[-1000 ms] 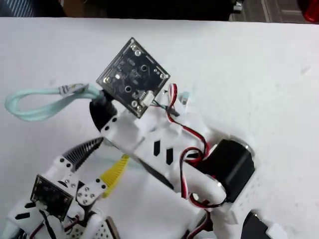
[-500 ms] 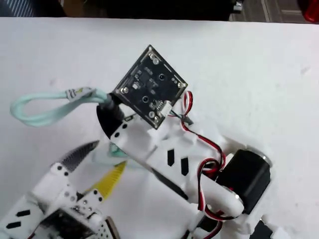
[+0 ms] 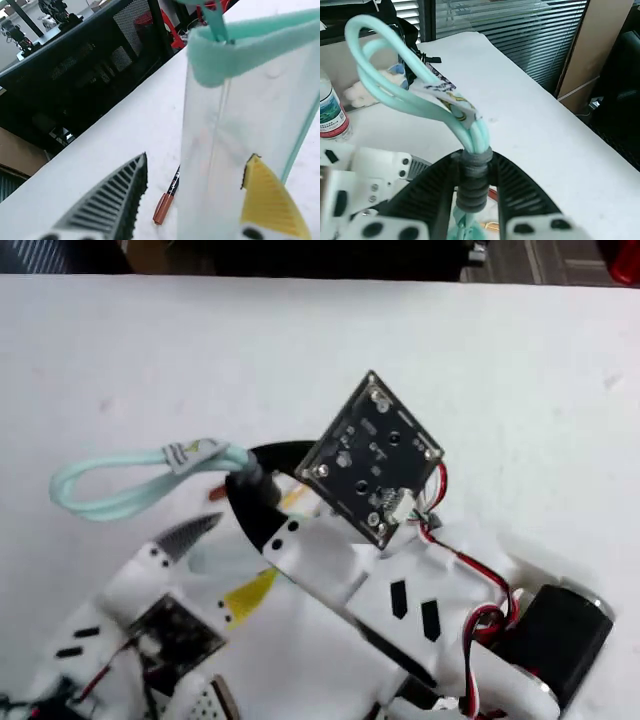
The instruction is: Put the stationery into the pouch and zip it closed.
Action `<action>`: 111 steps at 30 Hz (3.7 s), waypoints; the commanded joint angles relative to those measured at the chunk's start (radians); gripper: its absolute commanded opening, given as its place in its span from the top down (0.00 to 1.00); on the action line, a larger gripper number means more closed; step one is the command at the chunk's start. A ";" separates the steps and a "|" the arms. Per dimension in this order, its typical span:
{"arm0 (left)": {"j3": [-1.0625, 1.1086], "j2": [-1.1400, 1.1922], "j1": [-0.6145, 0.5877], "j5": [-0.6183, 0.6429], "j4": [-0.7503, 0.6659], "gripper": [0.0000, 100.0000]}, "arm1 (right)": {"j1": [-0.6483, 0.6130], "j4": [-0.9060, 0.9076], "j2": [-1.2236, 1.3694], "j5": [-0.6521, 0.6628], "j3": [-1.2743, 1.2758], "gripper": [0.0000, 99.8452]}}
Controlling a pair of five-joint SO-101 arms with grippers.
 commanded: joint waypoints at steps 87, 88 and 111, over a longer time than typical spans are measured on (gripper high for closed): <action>0.180 -0.002 0.047 0.091 -0.184 0.98 | 0.682 -0.530 0.099 -0.017 0.562 0.98; 0.180 -0.002 0.048 0.091 -0.184 0.98 | 0.690 -0.536 0.099 -0.017 0.562 0.98; 0.180 -0.002 0.048 0.092 -0.184 0.98 | 0.745 -0.694 0.097 -0.014 0.692 0.98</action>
